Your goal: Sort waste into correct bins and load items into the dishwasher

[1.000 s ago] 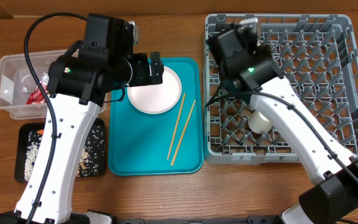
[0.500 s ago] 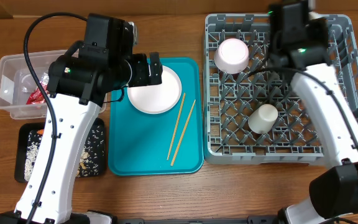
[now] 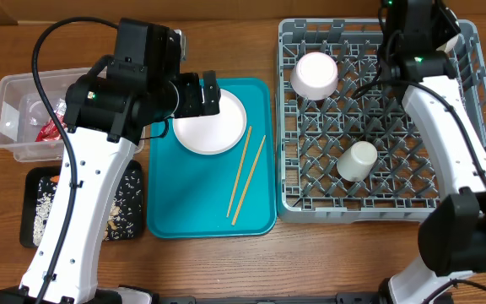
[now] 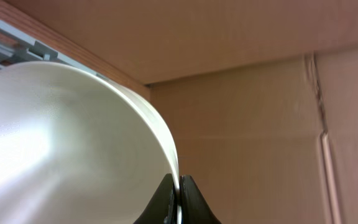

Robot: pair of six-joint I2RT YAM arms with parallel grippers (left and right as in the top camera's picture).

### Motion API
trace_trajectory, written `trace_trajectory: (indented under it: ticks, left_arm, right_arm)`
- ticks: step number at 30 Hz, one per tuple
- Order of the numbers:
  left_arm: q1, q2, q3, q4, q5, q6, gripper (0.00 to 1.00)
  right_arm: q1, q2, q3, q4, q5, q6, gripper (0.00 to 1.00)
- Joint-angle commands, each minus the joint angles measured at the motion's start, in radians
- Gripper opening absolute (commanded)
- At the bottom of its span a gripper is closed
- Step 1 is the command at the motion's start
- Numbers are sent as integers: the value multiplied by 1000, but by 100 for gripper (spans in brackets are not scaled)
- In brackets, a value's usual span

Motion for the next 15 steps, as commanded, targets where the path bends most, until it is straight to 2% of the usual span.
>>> trace_trajectory:
  ticks: [1, 15]
  left_arm:
    - [5, -11, 18, 1, -10, 11, 100]
    - [5, -11, 18, 1, -10, 11, 100]
  right_arm:
    - [-5, 24, 2, 31, 2, -214, 4]
    - [11, 120, 2, -23, 55, -234, 4]
